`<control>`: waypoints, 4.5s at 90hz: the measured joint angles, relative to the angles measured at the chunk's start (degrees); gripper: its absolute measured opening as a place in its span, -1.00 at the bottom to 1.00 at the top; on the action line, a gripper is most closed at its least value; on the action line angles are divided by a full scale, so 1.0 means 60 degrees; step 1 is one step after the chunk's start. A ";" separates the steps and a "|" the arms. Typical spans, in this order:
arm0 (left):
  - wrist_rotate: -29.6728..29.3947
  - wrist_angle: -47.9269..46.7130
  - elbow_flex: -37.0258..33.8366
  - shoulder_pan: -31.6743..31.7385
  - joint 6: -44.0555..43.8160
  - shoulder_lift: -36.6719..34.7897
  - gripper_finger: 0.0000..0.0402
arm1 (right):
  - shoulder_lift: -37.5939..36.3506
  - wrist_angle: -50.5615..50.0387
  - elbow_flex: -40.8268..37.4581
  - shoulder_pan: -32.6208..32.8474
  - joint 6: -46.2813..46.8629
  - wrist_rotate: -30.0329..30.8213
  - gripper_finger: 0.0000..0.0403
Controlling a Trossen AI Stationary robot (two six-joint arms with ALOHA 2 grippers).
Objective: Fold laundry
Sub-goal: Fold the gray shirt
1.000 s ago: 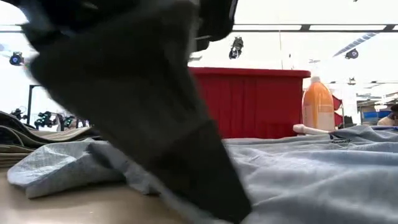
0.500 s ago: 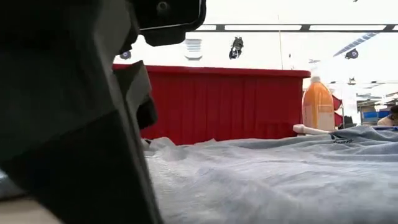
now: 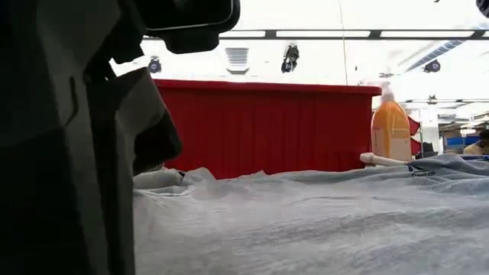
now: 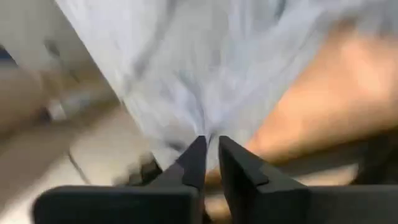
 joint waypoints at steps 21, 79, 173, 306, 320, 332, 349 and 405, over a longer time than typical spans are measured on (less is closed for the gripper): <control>0.0176 -0.0101 0.0000 -0.0015 -0.0007 -0.0052 -0.88 | -0.0531 0.0056 -0.0004 0.0071 -0.0216 0.2964 -0.14; 0.0138 -0.0159 -0.0007 -0.0018 0.0055 -0.0153 -0.88 | 0.3307 0.3397 -0.0891 -0.2771 -0.2988 0.0710 -0.28; 0.0157 -0.0164 -0.0007 -0.0007 0.0065 -0.0164 -0.88 | 0.1847 0.4095 -0.1220 -0.2662 -0.2765 0.1239 -1.00; 0.0192 -0.0167 -0.0007 0.0007 0.0113 -0.0164 -0.88 | 0.3683 0.5314 -0.1213 -0.1503 -0.1628 -0.0652 -1.00; 0.0193 -0.0168 -0.0007 0.0011 0.0111 -0.0164 -0.88 | 0.3915 0.4581 -0.1219 -0.1495 -0.1343 -0.1245 -1.00; 0.0208 -0.0168 -0.0007 0.0011 0.0109 -0.0164 -0.88 | 0.3748 0.3614 -0.1199 -0.1427 -0.1299 -0.1854 -1.00; 0.0229 -0.0188 -0.0007 0.0000 0.0109 -0.0168 -0.88 | 0.3078 0.1903 -0.1193 -0.1100 -0.0570 -0.2095 -1.00; 0.0376 -0.0299 -0.0015 0.0018 0.0332 -0.0219 -0.88 | 0.4489 0.5291 -0.0771 -0.1404 -0.2195 0.0334 -1.00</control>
